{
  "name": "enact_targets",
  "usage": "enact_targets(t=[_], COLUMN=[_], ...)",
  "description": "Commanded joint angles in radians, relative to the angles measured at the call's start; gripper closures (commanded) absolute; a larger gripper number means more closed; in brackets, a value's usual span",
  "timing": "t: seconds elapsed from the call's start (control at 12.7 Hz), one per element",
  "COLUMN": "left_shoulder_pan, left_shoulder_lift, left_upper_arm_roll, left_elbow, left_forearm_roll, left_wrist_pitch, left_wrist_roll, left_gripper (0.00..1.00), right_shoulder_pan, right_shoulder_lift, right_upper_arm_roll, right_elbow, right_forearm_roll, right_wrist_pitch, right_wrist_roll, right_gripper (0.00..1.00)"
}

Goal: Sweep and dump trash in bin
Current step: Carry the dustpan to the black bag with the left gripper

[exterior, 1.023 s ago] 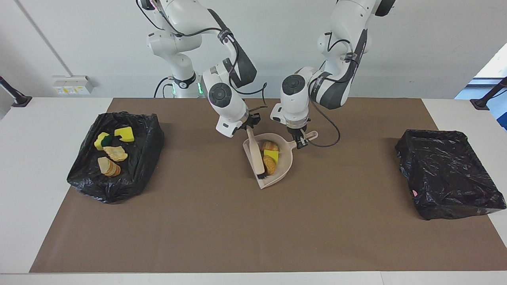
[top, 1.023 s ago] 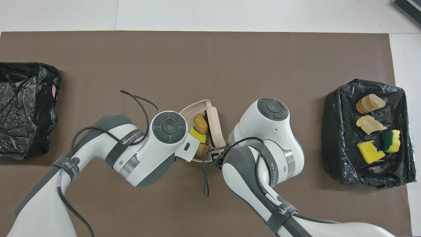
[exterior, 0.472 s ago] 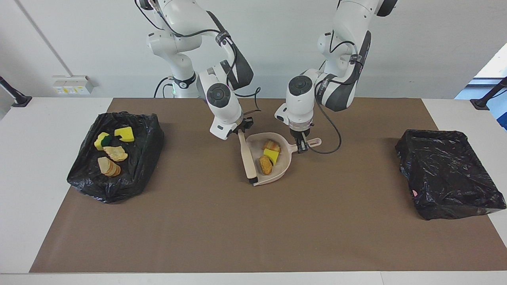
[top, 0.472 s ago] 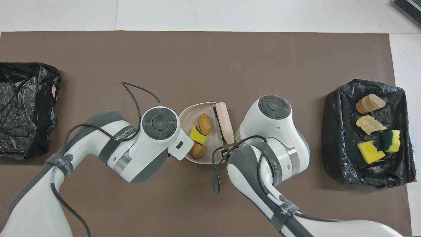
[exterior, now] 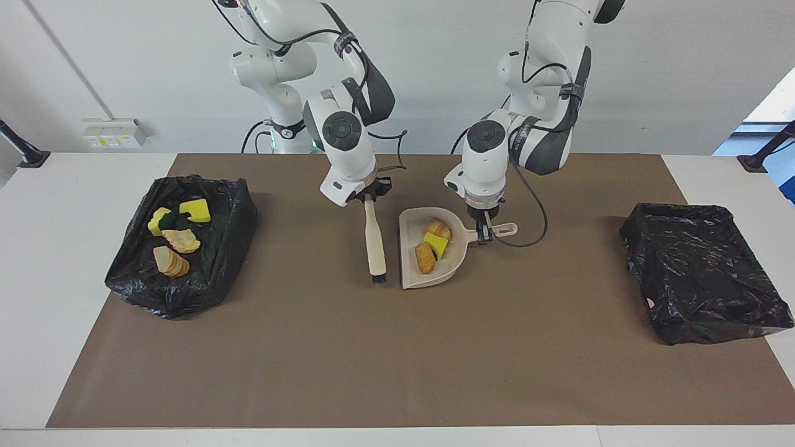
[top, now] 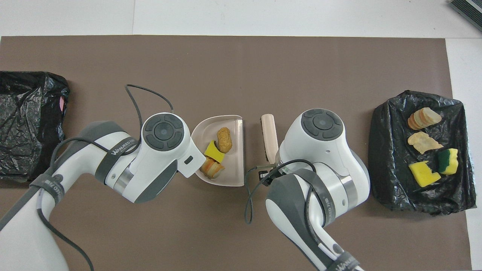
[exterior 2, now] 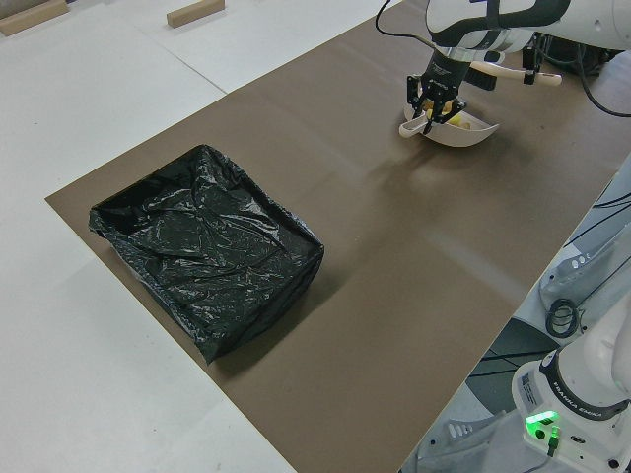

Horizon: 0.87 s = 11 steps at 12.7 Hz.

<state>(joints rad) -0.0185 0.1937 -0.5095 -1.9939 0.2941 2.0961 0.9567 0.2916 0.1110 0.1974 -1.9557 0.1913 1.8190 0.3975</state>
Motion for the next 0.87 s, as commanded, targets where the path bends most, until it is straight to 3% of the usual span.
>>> enact_targets(t=[0.0,0.39,0.79], left_shoulder_pan=[0.008,0.003,-0.001], left_shoulder_lift=[-0.088,-0.181,-0.209], left_upper_arm_roll=[0.052,0.237,0.458], left_elbow=[-0.023,-0.023,-0.01], left_forearm_roll=[-0.009,-0.087,-0.145], left_wrist_pitch=[-0.001,-0.045,-0.071], left_wrist_roll=[0.097,0.302,0.433], left_gripper=[1.0,1.0,1.0], right_shoulder_pan=[0.0,0.142,0.285], right_shoulder_lift=[-0.083,-0.165,-0.165], right_upper_arm_roll=[0.011,0.022,0.023], right_elbow=[-0.014,-0.084,-0.176], right_forearm_roll=[-0.036,-0.027,0.003], right_wrist_pitch=[-0.053,-0.006,0.08], right_wrist_roll=[0.119,0.314,0.353], right_gripper=[1.0,1.0,1.0])
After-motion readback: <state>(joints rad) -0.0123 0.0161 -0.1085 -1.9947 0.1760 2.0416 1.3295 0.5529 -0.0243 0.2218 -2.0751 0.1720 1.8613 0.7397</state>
